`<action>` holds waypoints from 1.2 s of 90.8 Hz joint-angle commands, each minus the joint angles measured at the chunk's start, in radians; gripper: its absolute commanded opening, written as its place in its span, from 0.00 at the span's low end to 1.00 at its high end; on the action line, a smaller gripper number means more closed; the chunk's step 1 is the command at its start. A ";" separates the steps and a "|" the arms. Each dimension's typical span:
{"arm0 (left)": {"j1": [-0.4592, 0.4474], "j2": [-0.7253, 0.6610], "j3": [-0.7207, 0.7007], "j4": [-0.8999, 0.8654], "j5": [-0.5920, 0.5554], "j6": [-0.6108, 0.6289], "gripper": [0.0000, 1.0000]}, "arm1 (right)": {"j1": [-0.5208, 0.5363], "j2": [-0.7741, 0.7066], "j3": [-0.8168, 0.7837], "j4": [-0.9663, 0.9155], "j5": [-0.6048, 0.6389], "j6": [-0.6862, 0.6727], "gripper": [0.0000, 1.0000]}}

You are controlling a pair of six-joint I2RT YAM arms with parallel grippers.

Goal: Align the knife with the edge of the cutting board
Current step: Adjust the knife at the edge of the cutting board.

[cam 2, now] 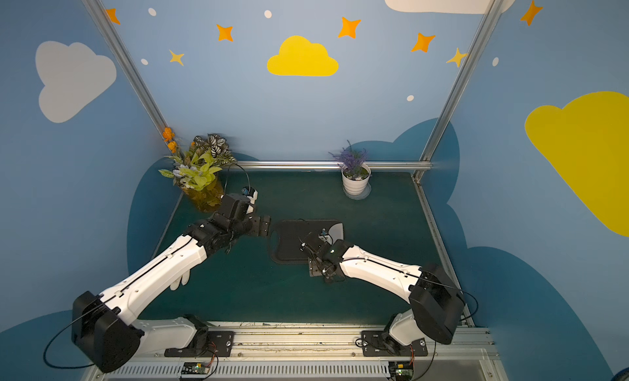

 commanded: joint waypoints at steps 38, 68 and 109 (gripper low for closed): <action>0.011 0.003 0.026 -0.014 0.013 0.007 1.00 | -0.007 0.131 -0.021 0.007 0.032 0.016 0.98; 0.011 0.010 0.026 -0.014 0.016 0.004 1.00 | -0.029 0.123 -0.059 0.016 0.035 0.018 0.98; 0.011 0.011 0.026 -0.014 0.019 0.005 1.00 | -0.055 0.086 -0.094 0.020 0.029 0.016 0.98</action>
